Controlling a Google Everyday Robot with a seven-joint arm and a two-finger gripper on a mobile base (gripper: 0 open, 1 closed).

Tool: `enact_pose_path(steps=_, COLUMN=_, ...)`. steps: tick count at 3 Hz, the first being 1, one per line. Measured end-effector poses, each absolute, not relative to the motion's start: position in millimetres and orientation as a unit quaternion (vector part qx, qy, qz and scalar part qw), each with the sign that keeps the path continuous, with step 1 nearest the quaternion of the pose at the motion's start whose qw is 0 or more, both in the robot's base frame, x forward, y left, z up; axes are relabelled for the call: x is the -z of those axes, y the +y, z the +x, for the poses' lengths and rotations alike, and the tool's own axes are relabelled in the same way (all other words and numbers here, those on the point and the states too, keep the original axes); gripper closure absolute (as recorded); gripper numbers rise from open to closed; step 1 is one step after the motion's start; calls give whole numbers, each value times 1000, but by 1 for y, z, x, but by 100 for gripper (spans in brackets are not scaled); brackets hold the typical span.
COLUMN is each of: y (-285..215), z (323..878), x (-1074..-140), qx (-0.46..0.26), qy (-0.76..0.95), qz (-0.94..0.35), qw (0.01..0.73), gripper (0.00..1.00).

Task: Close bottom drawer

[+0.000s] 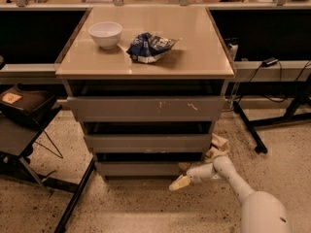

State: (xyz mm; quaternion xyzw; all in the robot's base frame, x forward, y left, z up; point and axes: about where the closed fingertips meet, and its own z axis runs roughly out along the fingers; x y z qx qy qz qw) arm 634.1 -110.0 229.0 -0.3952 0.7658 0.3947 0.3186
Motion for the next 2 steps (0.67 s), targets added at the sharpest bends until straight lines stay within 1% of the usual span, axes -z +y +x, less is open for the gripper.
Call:
enact_pose_path(steps=1, y=-121, z=647, x=-240, qx=-391, qy=762, qz=-378, qw=352, gripper=0)
enact_pose_path(steps=2, y=-121, z=647, x=-240, qx=-391, qy=762, qz=-378, qw=352, gripper=0)
